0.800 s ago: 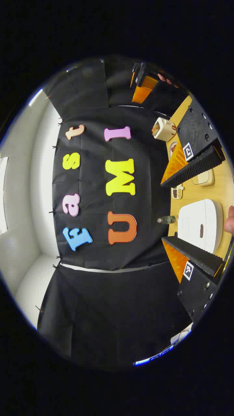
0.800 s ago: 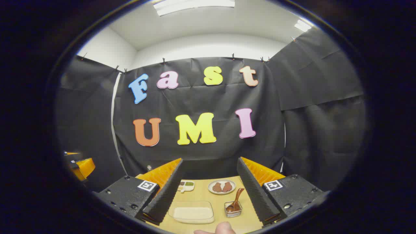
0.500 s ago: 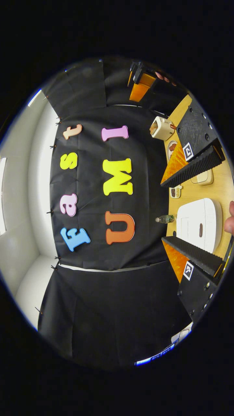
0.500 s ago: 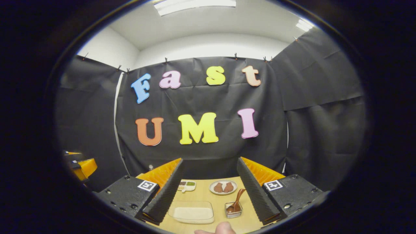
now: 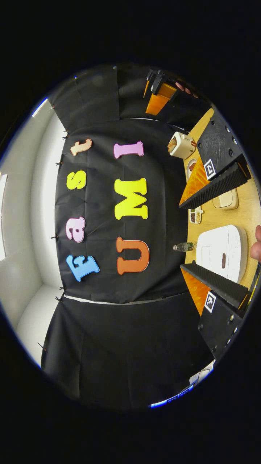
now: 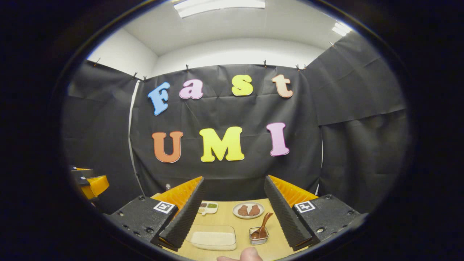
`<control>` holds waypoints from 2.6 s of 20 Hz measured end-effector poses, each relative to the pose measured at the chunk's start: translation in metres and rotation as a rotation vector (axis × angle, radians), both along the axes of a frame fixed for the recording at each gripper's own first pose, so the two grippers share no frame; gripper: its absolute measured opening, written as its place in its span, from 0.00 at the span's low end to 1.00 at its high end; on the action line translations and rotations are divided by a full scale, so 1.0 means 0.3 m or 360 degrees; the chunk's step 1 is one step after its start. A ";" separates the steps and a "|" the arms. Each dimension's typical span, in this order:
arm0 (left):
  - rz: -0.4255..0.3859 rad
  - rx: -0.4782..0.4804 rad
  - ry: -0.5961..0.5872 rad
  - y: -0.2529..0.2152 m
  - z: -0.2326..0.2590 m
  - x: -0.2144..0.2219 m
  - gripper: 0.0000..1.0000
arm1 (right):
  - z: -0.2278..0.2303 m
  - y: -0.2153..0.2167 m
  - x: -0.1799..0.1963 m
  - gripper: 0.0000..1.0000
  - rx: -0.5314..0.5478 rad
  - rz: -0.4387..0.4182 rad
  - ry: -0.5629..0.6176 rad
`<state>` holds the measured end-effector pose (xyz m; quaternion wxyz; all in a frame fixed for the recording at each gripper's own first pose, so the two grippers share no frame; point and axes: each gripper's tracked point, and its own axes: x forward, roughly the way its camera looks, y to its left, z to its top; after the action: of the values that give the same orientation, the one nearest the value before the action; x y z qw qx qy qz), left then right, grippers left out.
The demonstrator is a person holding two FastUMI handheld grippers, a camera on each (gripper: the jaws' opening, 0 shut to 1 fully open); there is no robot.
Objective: Close the left gripper, press the button to open the rice cooker; take a wooden spoon from the chopstick holder with the right hand, scoop a spoonful of rice and pour it into the rice cooker, then put the wooden spoon back into the chopstick holder.
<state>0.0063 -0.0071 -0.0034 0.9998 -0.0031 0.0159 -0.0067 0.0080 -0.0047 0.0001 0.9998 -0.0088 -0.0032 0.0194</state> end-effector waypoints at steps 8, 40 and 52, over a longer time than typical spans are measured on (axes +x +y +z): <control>0.0030 0.0011 0.0039 0.030 -0.022 0.005 0.96 | -0.011 -0.007 0.022 1.00 -0.0009 0.0018 0.0009; -0.0076 -0.0383 0.1306 0.235 -0.787 0.291 0.00 | -0.228 -0.144 0.217 1.00 -0.0092 -0.0116 0.0239; -0.0072 -0.0382 0.1342 0.211 -0.866 0.280 0.00 | -0.268 -0.109 0.237 1.00 -0.0086 -0.0086 0.0273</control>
<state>0.0903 0.0561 -0.2632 0.8980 -0.1213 0.4219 -0.0284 0.0790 -0.0375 -0.0803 0.9959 -0.0341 0.0833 -0.0069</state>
